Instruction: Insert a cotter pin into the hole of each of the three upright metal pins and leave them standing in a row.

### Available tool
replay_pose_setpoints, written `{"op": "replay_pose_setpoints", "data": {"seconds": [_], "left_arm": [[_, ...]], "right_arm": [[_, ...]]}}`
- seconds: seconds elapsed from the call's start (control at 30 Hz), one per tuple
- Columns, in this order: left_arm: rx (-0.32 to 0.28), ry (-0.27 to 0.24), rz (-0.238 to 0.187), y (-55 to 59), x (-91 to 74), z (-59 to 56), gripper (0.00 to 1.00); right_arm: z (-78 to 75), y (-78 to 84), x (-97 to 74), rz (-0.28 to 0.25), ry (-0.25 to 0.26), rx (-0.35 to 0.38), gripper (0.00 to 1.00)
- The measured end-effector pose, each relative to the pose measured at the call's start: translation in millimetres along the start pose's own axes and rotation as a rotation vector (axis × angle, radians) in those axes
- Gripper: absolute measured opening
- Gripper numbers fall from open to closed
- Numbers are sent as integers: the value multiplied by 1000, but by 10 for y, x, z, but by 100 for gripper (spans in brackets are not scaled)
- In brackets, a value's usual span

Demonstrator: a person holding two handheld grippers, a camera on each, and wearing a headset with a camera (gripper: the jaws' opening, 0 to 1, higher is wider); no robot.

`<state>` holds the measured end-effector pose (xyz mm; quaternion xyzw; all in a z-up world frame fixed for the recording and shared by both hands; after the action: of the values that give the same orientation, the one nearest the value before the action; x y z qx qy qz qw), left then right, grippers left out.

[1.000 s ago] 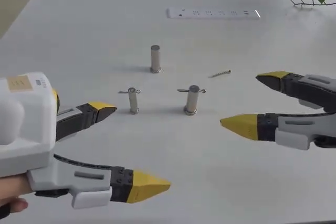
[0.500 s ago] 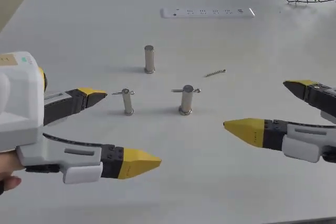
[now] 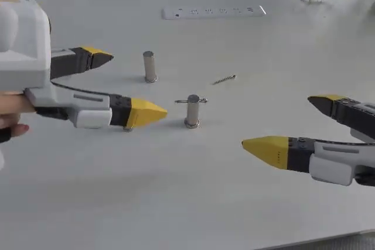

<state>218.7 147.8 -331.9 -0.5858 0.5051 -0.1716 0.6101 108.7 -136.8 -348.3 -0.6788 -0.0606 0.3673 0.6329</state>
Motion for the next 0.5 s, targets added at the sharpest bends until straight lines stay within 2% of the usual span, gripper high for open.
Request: {"op": "replay_pose_setpoints", "data": {"seconds": [0.1,0.2,0.37,0.5], "left_arm": [[6,-13,-16,-120,90,152,88],[-3,-10,-29,-189,173,252,87],[-7,-23,-4,-181,356,360,82],[-1,-33,49,-125,489,496,77]], "right_arm": [[-3,-1,-20,2,6,7,97],[-13,-5,-28,4,10,7,97],[-15,11,-26,17,6,14,96],[-12,24,-21,33,3,9,96]]}}
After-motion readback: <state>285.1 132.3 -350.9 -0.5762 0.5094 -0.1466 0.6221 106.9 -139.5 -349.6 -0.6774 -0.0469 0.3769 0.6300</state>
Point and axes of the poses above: the centre of the closed fingertips' face, and the gripper's own axes: x roughly forward along the fingers, z roughly to its left, y roughly out of its underside, the point moved 9 cm from there along -x, roughly backward along the fingers, and after that the axes turned 7 degrees about -x, right-handed, at the moved point
